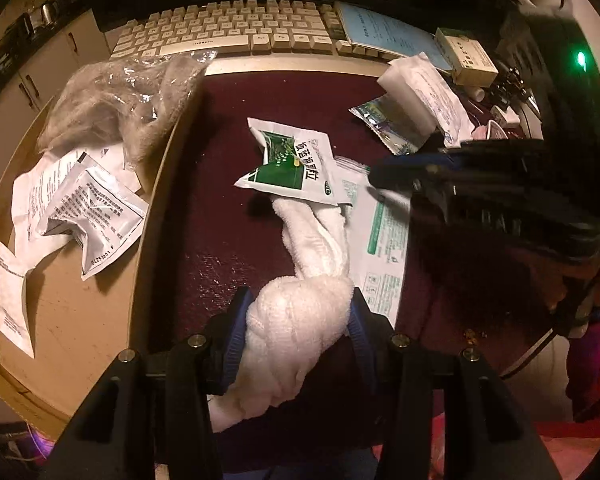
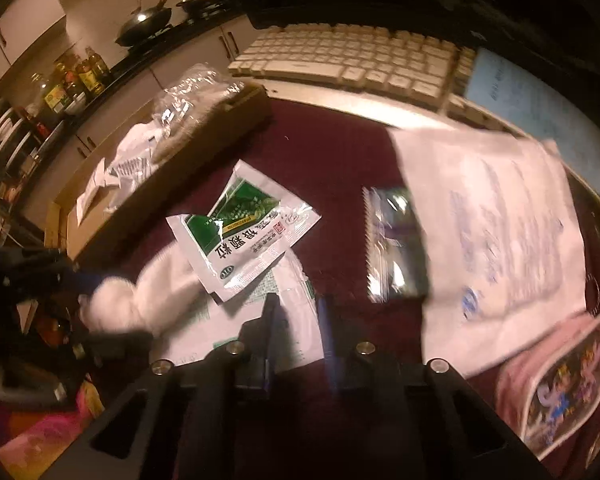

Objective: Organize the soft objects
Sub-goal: 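Grasp the green-printed packet with the right gripper while the left gripper lifts the towel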

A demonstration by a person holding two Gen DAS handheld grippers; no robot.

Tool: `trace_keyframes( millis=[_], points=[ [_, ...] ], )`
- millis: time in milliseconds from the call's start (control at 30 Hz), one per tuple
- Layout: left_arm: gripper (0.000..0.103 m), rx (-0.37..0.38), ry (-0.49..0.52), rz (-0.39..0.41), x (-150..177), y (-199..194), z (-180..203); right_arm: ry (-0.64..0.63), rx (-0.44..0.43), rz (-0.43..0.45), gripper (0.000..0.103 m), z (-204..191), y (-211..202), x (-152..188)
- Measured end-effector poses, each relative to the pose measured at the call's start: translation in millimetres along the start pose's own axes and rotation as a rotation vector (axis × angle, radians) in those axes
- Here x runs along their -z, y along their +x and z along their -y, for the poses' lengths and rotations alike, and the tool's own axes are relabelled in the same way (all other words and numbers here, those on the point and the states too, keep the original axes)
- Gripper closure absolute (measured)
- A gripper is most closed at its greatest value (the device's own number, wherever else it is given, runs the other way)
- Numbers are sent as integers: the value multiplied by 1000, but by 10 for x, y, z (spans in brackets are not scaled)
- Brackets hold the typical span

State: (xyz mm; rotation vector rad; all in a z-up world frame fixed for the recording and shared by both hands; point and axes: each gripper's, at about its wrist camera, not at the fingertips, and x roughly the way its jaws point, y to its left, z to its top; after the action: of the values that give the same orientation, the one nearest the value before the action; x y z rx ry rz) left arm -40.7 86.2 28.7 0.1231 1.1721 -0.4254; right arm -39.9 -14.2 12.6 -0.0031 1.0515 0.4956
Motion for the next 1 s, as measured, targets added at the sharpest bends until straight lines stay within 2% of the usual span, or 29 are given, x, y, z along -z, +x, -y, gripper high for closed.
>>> trace_keyframes(
  millis=[67,267,333,367,400,433,700,867,933,967,1000],
  points=[
    [56,7,-13,2,-13,19,-26,16,-49,20,96,-29,2,-88],
    [56,19,-25,10,-27,60,-55,10,-74,27,95,-119,71,-236],
    [56,23,-28,11,-31,69,-58,39,-74,18,76,-94,109,-279],
    [56,24,-28,11,-34,74,-57,60,-71,9,53,-83,134,-309],
    [56,25,-27,11,-41,83,-49,91,-73,4,34,-61,159,-343],
    [56,25,-26,11,-45,89,-48,108,-79,4,32,-55,173,-363],
    [56,56,-46,25,1,63,-126,127,-49,-69,32,-258,445,-594],
    [54,105,-80,33,58,35,-224,45,57,-44,33,-362,521,-583],
    [54,114,-88,35,76,20,-246,-8,104,-33,42,-375,515,-550],
    [54,116,-88,37,85,14,-251,-24,113,-27,49,-364,506,-535],
    [54,115,-84,36,98,8,-260,-29,100,-22,50,-339,496,-522]
  ],
)
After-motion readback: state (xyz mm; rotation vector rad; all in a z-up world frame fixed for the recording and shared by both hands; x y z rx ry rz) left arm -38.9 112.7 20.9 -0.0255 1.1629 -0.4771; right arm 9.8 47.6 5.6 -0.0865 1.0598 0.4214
